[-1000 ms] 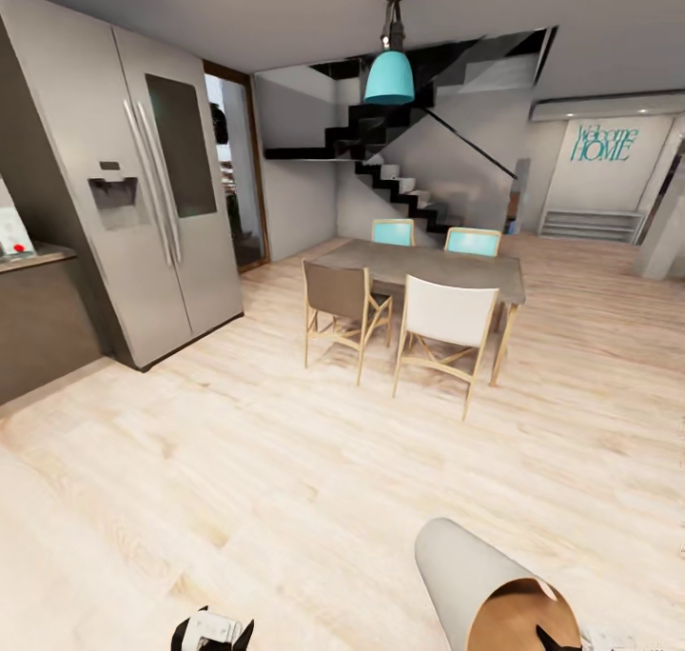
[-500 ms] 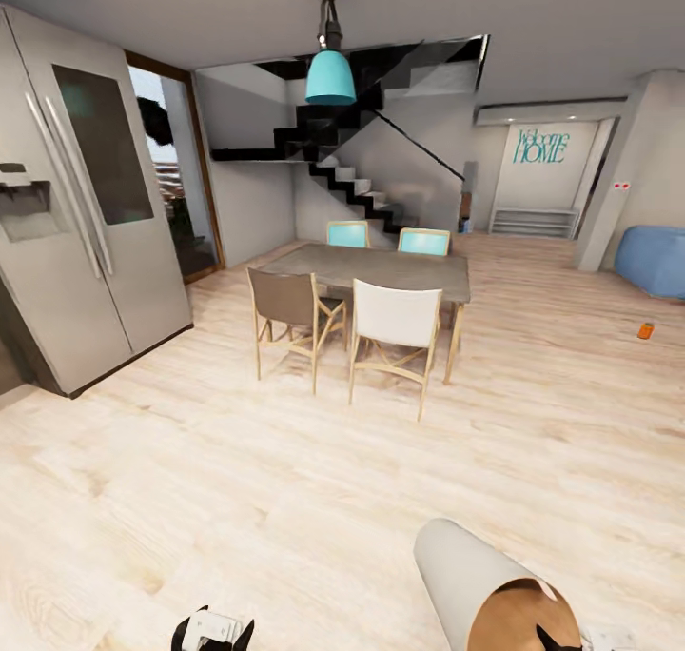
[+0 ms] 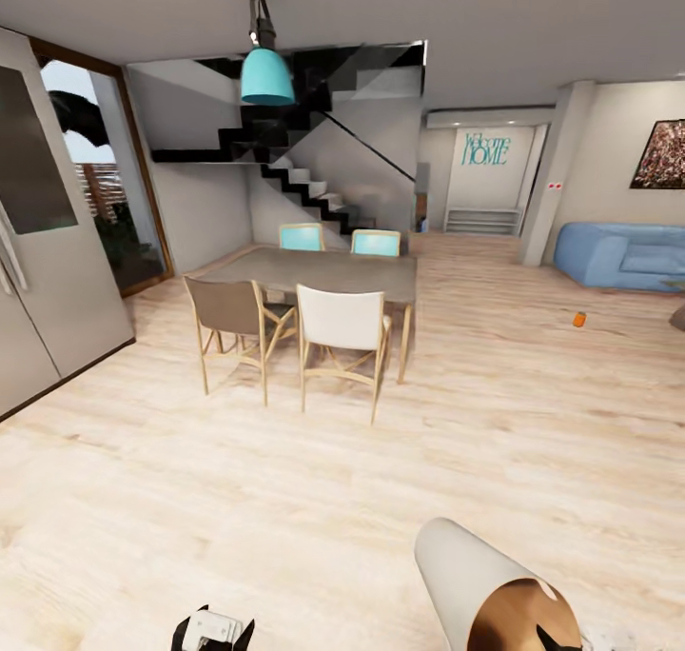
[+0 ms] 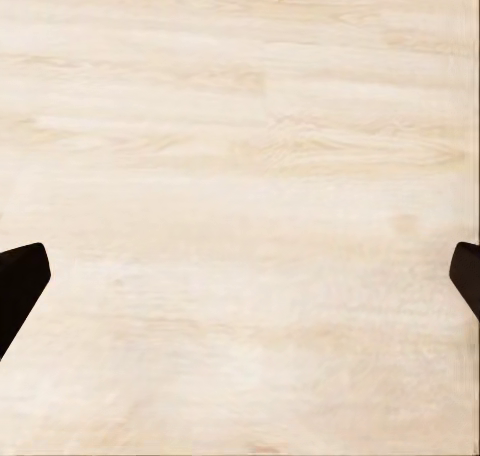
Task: Put the three can of soda from the living room inside the tash can in the kitchen.
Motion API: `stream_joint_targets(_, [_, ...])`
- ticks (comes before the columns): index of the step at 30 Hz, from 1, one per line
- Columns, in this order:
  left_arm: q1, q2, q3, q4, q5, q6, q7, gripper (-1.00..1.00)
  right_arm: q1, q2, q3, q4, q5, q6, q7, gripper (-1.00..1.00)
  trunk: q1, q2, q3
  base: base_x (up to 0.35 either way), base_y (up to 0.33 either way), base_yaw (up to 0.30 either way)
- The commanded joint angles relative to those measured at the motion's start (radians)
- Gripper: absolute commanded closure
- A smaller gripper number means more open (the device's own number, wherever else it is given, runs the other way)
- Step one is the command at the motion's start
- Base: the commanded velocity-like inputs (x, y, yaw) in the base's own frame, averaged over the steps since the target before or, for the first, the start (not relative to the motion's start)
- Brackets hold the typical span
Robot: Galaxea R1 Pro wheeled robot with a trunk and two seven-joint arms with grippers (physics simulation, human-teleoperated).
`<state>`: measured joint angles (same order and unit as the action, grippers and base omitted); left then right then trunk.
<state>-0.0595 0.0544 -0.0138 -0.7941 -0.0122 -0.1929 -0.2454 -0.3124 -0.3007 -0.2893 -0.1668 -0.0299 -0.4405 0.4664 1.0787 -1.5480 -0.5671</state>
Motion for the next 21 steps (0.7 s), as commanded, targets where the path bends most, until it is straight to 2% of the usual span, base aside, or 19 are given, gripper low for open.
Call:
stream_joint_targets(1, [0.0, 0.0, 0.0, 0.0, 0.0, 0.0, 0.0, -1.0, -0.001, 0.0, -0.011, -0.002, -0.004, -0.002, 0.003, 1.0, 0.0, 0.0, 0.0, 0.123, -0.268, -0.245])
stream_joint_targets(21, [0.001, 0.0, 0.0, 0.001, 0.0, 0.0, 0.0, -1.0, -0.001, 0.001, -0.011, -0.002, -0.004, -0.002, -0.004, 1.0, 0.0, 0.0, 0.007, 0.107, -0.274, -0.245])
